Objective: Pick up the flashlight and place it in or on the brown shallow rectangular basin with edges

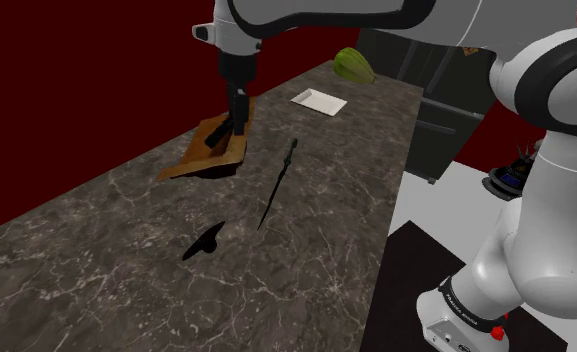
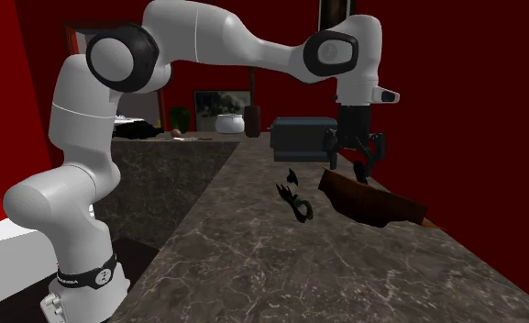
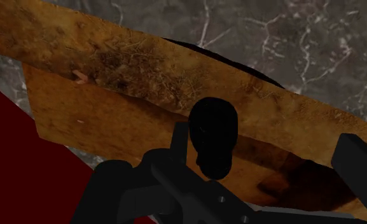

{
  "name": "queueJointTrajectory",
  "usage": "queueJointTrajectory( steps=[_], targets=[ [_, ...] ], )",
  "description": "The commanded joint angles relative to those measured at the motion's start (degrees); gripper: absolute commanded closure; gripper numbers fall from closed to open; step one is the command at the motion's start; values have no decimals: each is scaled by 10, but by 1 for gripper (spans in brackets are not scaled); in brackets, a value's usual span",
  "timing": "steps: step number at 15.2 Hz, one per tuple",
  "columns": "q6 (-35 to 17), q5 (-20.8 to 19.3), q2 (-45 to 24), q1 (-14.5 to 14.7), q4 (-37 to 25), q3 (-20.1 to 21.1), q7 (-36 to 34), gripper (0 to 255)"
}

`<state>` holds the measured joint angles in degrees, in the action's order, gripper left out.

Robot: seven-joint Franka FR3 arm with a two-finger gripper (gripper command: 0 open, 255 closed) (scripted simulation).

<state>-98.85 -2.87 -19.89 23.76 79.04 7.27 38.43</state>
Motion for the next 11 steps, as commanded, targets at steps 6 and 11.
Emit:
queueJointTrajectory(
  steps=[6, 11],
  targets=[
    [83, -2, -15, 4, -98, 1, 0, 0],
    [83, -2, -15, 4, -98, 1, 0, 0]
  ],
)
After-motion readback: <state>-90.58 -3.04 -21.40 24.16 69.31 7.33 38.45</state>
